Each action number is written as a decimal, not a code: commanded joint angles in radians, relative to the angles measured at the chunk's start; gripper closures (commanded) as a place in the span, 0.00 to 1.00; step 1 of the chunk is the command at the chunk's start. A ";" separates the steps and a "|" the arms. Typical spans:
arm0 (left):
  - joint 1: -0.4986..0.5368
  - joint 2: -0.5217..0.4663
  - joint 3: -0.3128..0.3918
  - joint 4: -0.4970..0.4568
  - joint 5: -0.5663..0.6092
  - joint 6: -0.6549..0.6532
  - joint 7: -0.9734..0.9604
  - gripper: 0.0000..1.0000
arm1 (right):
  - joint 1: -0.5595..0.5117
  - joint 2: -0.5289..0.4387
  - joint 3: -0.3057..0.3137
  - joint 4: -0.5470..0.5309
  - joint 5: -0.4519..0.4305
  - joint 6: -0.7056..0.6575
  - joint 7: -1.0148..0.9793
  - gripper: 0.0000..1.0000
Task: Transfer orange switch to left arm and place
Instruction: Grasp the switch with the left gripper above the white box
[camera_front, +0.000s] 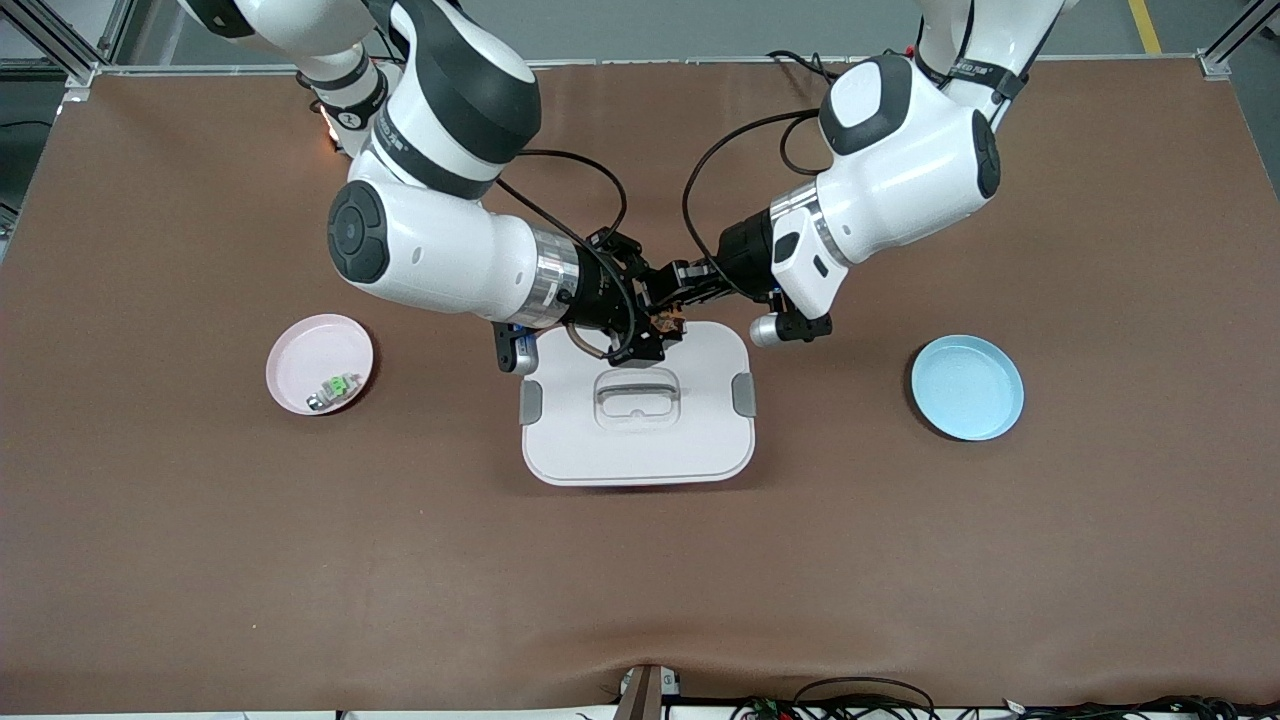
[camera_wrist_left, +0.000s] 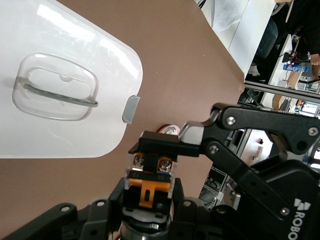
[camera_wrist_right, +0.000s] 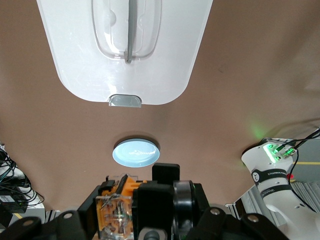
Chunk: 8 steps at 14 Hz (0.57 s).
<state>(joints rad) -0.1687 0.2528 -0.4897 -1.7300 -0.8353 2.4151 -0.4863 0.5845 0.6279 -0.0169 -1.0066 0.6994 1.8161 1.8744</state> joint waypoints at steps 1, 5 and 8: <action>-0.002 0.008 0.000 0.009 0.010 0.007 -0.038 1.00 | 0.000 0.026 0.002 0.034 0.009 0.017 0.019 1.00; 0.000 0.006 0.000 0.009 0.010 0.007 -0.038 1.00 | 0.000 0.027 0.000 0.034 0.008 0.025 0.009 0.00; 0.005 0.006 -0.003 0.007 0.010 0.006 -0.038 1.00 | -0.020 0.026 0.003 0.034 0.008 0.023 -0.007 0.00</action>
<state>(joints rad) -0.1666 0.2590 -0.4868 -1.7304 -0.8341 2.4171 -0.5080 0.5822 0.6352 -0.0198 -1.0065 0.7012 1.8419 1.8731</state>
